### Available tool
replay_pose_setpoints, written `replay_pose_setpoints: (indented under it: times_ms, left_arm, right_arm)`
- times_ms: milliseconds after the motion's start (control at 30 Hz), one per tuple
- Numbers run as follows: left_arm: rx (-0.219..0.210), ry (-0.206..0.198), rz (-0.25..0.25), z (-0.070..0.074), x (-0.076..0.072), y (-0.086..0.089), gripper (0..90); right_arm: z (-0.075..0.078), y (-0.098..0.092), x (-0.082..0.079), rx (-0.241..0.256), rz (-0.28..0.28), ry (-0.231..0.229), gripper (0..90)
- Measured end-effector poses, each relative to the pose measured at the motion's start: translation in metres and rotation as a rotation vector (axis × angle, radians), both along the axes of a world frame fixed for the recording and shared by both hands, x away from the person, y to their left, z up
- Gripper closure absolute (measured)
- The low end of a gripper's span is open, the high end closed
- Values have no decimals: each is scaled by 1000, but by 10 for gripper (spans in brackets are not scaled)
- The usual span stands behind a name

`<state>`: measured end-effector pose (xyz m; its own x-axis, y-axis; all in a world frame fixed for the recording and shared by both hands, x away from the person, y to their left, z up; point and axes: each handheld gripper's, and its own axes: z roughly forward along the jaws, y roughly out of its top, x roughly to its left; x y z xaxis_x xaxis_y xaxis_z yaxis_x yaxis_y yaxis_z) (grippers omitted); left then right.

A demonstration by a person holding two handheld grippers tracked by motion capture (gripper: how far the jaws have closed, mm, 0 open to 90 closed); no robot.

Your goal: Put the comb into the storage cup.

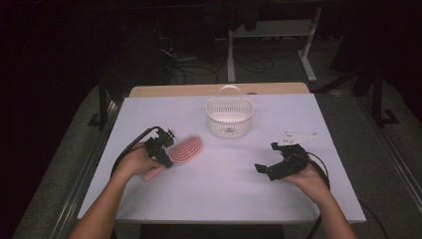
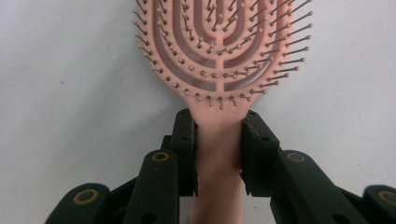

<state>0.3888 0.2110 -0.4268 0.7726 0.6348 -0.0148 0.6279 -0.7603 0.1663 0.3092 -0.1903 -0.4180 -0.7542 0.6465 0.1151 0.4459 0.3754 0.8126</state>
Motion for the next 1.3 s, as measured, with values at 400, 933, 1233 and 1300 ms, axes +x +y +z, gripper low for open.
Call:
replay_pose_setpoints:
  times_ms: [400, 933, 1233, 1300]
  left_arm:
    - [-28, -13, 1, 6, -1, 6, 707]
    - [-131, -56, 11, 20, -3, 16, 706]
    - [-214, -68, 14, 25, -3, 21, 706]
    - [-235, -72, 17, 26, -4, 22, 706]
  right_arm:
    - [0, -1, 0, 1, -1, -1, 0]
    - [0, 0, 0, 0, 0, 1, 0]
    - [-1, 1, 0, -3, 2, 1, 0]
    - [-1, 1, 0, -2, 4, 0, 0]
